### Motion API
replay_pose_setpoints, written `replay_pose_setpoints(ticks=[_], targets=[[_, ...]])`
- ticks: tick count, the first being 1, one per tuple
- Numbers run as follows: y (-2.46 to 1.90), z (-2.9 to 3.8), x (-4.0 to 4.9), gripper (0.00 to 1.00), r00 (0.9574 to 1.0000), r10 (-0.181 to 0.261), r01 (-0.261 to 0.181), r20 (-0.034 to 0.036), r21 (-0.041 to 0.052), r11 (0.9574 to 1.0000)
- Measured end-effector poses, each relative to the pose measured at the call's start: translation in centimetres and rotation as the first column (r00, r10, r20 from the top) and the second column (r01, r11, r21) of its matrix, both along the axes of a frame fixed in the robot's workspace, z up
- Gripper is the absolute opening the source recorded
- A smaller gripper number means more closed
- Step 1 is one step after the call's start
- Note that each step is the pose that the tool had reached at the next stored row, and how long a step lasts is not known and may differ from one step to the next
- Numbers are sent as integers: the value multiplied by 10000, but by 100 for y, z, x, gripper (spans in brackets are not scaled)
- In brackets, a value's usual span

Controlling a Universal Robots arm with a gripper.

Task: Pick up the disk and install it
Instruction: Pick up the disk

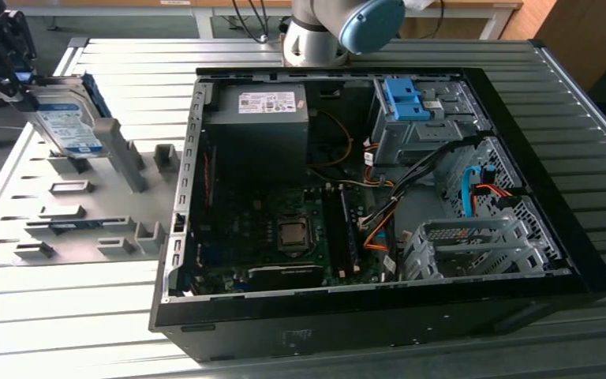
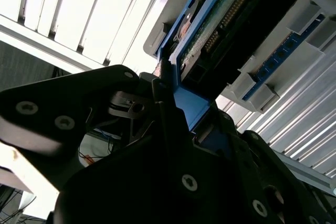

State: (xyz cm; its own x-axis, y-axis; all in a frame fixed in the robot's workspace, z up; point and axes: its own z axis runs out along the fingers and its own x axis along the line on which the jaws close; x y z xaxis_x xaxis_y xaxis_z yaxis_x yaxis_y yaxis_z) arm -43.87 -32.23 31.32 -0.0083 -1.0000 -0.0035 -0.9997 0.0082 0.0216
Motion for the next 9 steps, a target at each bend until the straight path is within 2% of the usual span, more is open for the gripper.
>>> replay_pose_setpoints(ticks=[9], targets=[[0,20,0,37,10000,0,0,0,0,10000]])
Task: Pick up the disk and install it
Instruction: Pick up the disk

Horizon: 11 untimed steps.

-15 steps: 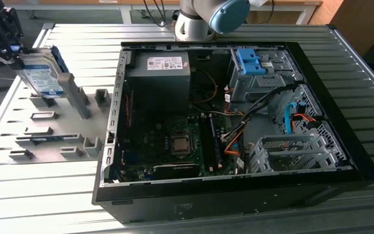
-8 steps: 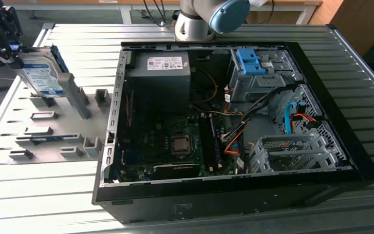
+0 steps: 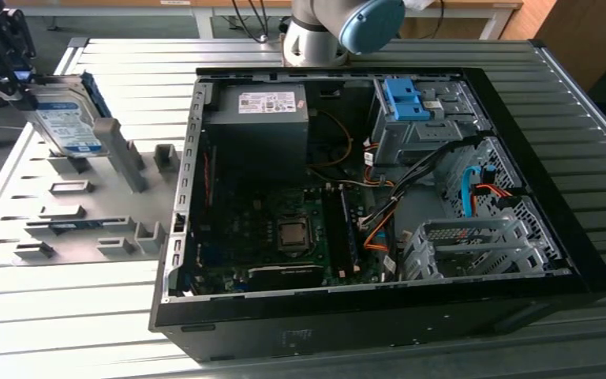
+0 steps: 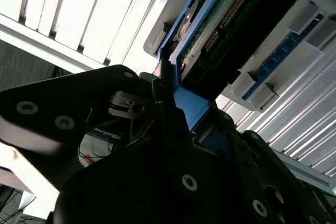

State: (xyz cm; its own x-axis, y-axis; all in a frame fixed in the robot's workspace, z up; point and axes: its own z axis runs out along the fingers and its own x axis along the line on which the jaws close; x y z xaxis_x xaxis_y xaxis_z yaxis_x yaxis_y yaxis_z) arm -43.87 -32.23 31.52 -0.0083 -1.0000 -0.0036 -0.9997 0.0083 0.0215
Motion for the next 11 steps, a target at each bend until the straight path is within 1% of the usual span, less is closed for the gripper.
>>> replay_pose_setpoints(ticks=[11], targets=[[0,28,0,37,10000,0,0,0,-1,10000]])
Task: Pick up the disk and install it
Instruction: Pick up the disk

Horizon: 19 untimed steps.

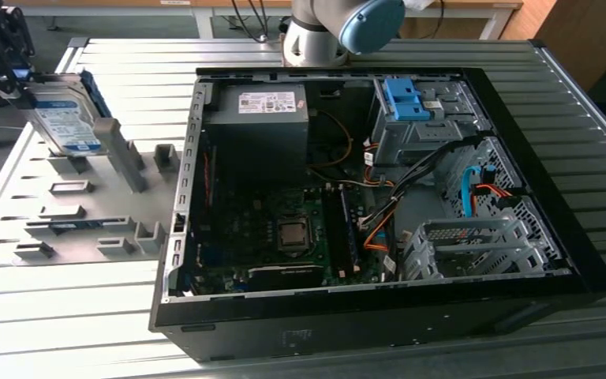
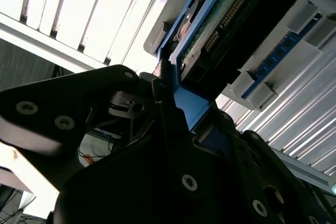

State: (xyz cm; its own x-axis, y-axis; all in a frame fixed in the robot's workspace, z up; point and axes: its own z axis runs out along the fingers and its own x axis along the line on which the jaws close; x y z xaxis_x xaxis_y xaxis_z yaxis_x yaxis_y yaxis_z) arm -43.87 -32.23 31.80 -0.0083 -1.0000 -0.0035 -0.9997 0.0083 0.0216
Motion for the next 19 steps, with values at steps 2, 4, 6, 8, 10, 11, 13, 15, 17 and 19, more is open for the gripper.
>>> replay_pose_setpoints(ticks=[2,4,6,8,10,11,13,15,17,19], targets=[[0,6,0,37,10000,0,0,0,0,10000],[0,12,0,37,10000,0,0,0,0,10000],[0,17,0,37,10000,0,0,0,0,10000],[0,21,0,37,10000,1,-1,1,0,10000],[0,25,0,37,10000,0,0,0,0,10000],[0,26,0,37,10000,0,0,0,0,10000],[0,31,0,37,10000,0,0,-1,-1,10000],[0,36,0,37,10000,0,0,-1,-1,10000],[0,42,0,37,10000,0,0,0,0,10000],[0,47,0,37,10000,0,0,0,0,10000]])
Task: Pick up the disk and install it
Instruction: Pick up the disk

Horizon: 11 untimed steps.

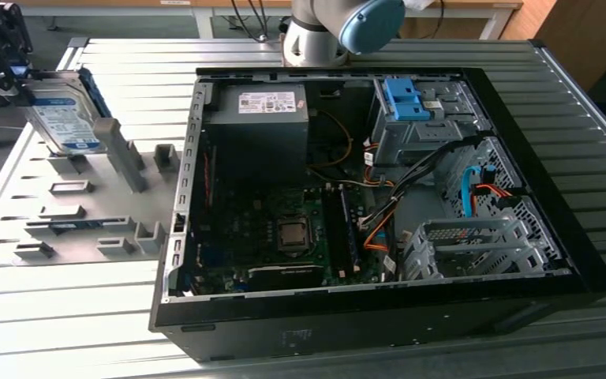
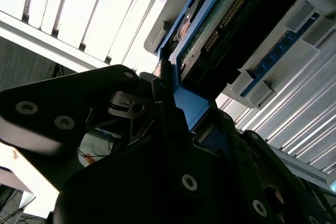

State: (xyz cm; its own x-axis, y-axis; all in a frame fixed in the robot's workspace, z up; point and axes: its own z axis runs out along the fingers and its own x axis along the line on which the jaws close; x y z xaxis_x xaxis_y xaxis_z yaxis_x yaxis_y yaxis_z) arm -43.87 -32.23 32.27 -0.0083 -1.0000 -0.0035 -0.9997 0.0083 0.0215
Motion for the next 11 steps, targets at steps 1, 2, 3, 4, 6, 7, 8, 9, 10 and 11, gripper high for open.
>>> replay_pose_setpoints(ticks=[1,2,3,4,6,7,8,9,10,11], targets=[[0,3,0,37,10000,0,0,0,0,10000],[0,7,0,37,10000,0,0,-1,0,10000],[0,10,0,37,10000,0,0,-1,0,10000],[0,16,0,37,10000,0,0,-2,-1,10000],[0,24,0,37,10000,0,0,-1,0,10000],[0,27,0,37,10000,0,0,0,0,10000],[0,30,0,37,10000,0,0,0,0,10000],[0,36,0,37,10000,0,0,-2,-1,10000],[0,40,0,37,10000,0,0,-1,-1,10000],[0,42,0,37,10000,0,0,1,0,10000]])
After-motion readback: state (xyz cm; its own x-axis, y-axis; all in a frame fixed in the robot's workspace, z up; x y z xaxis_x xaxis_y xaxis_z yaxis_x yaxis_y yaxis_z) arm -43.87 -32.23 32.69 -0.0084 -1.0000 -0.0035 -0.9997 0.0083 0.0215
